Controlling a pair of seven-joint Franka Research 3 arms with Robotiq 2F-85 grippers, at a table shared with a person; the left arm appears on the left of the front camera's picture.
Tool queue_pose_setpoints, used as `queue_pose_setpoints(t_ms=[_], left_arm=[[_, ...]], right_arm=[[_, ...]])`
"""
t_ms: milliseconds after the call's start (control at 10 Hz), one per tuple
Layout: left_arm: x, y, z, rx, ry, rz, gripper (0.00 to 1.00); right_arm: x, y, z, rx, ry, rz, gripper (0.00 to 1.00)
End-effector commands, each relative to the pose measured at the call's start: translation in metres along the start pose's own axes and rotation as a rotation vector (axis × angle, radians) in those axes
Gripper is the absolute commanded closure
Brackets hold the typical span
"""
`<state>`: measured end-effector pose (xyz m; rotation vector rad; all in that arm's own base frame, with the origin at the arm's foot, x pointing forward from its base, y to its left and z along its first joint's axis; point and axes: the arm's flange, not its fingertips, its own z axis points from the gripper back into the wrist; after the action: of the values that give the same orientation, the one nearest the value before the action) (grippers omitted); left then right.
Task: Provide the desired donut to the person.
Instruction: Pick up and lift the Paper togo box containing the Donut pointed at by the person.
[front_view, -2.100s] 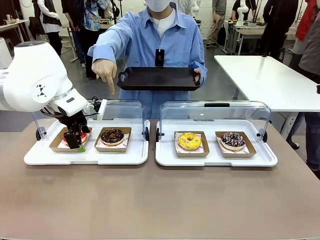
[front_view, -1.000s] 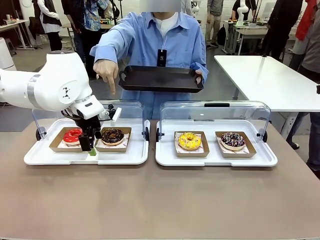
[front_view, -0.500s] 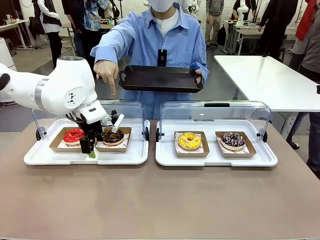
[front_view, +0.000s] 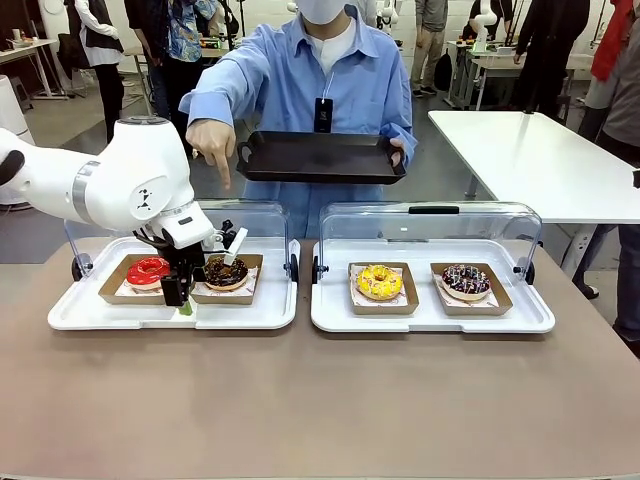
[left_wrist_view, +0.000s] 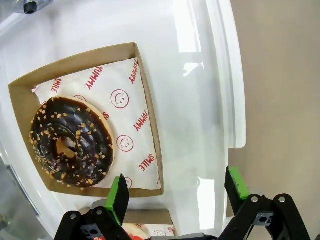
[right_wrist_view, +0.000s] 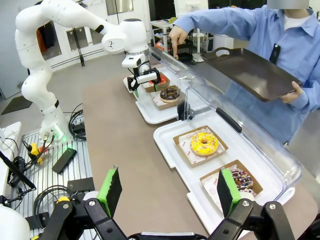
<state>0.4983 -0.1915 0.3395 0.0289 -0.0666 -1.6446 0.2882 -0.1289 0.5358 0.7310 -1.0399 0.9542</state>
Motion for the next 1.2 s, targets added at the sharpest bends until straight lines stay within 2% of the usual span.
queue_pose_setpoints(t_ms=[0, 300, 400, 500, 600, 800, 900, 1100], left_arm=[[0.0025, 0.0065, -0.0062, 0.011, 0.034, 0.011, 0.00], [0.0014, 0.0076, -0.0132, -0.002, 0.037, 0.005, 0.00], [0.0013, 0.0078, -0.0137, 0.003, 0.034, -0.001, 0.57], [0.0010, 0.0077, -0.0129, 0.008, 0.035, -0.001, 0.58], [0.0007, 0.0076, -0.0122, 0.010, 0.032, -0.001, 1.00], [0.0005, 0.0075, -0.0119, 0.009, 0.029, 0.000, 1.00], [0.0001, 0.0073, -0.0115, 0.009, 0.028, -0.001, 0.83], [-0.0006, 0.0074, -0.0112, 0.010, 0.028, 0.001, 1.00]], right_arm=[[0.0027, -0.0029, 0.0001, 0.002, -0.028, 0.014, 0.00], [0.0027, -0.0029, 0.0001, 0.002, -0.028, 0.014, 0.00], [0.0027, -0.0029, 0.0001, 0.002, -0.028, 0.014, 0.00], [0.0027, -0.0029, 0.0001, 0.002, -0.028, 0.014, 0.00], [0.0027, -0.0029, 0.0001, 0.002, -0.028, 0.014, 0.00], [0.0027, -0.0029, 0.0001, 0.002, -0.028, 0.014, 0.00], [0.0027, -0.0029, 0.0001, 0.002, -0.028, 0.014, 0.00], [0.0027, -0.0029, 0.0001, 0.002, -0.028, 0.014, 0.00]])
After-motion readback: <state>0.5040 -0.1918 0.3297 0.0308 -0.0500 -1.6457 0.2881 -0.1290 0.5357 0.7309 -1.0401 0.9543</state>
